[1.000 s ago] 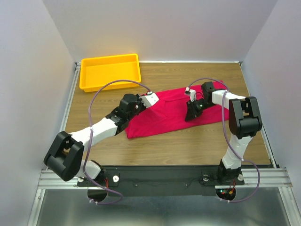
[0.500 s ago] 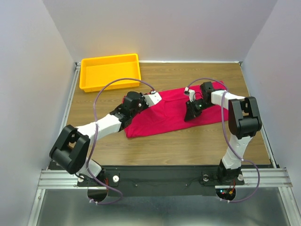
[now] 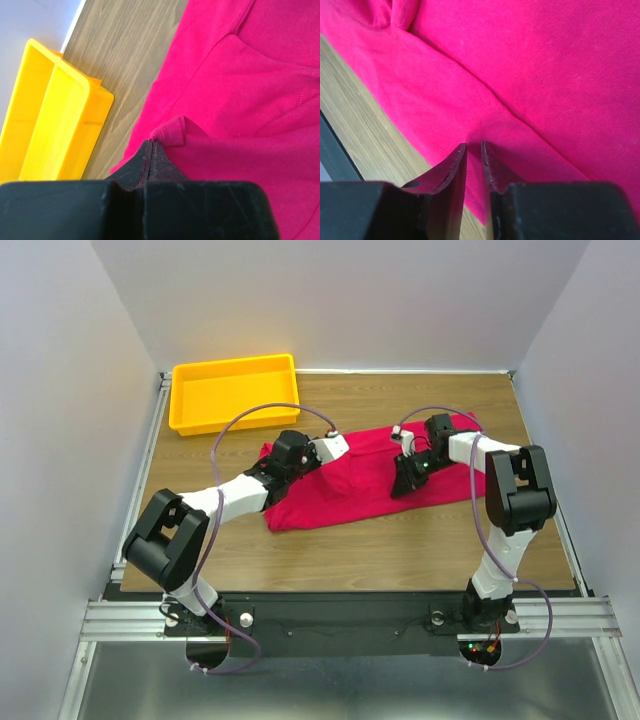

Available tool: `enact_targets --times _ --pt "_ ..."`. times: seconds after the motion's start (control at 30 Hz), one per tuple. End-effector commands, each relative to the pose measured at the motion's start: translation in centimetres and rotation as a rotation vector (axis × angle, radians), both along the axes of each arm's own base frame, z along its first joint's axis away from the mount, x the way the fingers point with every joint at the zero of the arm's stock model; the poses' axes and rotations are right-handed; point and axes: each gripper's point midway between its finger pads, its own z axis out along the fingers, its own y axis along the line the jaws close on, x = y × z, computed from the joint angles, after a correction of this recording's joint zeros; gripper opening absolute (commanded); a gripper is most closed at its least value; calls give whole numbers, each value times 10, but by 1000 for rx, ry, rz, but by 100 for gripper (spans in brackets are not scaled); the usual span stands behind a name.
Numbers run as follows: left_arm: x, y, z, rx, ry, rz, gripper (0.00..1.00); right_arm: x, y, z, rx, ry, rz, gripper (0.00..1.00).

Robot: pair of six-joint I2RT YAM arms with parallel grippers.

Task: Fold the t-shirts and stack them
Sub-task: Fold the tshirt

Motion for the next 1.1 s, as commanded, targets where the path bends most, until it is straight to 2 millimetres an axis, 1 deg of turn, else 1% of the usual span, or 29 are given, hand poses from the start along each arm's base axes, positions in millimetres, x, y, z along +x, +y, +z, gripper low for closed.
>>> enact_targets --times 0.0,0.03,0.17,0.27,0.3,0.37,0.4,0.43,0.5,0.53,0.57,0.6,0.63,0.67,0.7,0.73,0.77,0.8,0.83,0.87,0.9,0.93,0.97,1.0,1.03,1.07 --pt "9 -7 28 -54 -60 -4 0 1 -2 4 -44 -69 31 30" --pt "7 -6 28 -56 -61 -5 0 3 -1 10 -40 -85 32 32" --pt "1 0 27 -50 -63 4 0 17 4 42 -7 -155 60 39" --pt "0 2 24 -45 -57 6 0 20 9 56 19 -164 81 40" --pt "0 2 23 -44 -54 6 0 25 11 63 28 -178 83 41" --pt "-1 1 20 -47 -45 5 0 27 17 70 54 -182 96 41" --pt "-1 0 20 -51 -42 5 0 32 21 77 65 -201 106 41" --pt "-2 1 21 -54 -43 6 0 31 28 81 86 -210 129 41" --pt "-3 2 23 -61 -45 10 0 33 39 82 105 -217 164 43" --pt "-3 4 25 -64 -53 13 0 38 52 92 135 -252 205 44" --pt "-6 6 27 -63 -59 13 0 39 59 88 150 -244 225 44" --pt "-7 7 27 -65 -63 13 0 41 66 90 172 -253 246 44" --pt "-8 8 30 -66 -73 14 0 42 78 95 210 -275 291 45" --pt "-9 9 30 -64 -76 13 0 49 87 103 232 -314 322 45" --pt "-12 11 31 -63 -83 9 0 49 98 98 243 -315 355 46" --pt "-14 12 31 -64 -88 5 0 59 107 104 246 -366 385 47" --pt "-16 13 30 -62 -89 3 0 55 113 97 240 -351 402 47" --pt "-20 16 29 -60 -89 3 0 65 121 103 235 -387 415 48" --pt "-21 17 31 -64 -97 2 0 66 131 88 202 -368 426 48" --pt "-24 20 30 -63 -97 5 0 70 137 86 189 -373 430 48" --pt "-26 21 31 -63 -98 5 0 78 145 91 182 -396 431 48" --pt "-29 21 31 -69 -95 -5 0 79 152 91 175 -385 422 48" --pt "-35 24 33 -73 -101 -14 0 82 156 81 165 -367 416 49" --pt "-39 24 34 -77 -103 -20 0 85 158 81 167 -361 407 50" --pt "-42 24 35 -82 -103 -33 0 92 162 87 173 -374 396 50" --pt "-46 25 39 -85 -113 -42 0 94 163 83 172 -348 375 50"
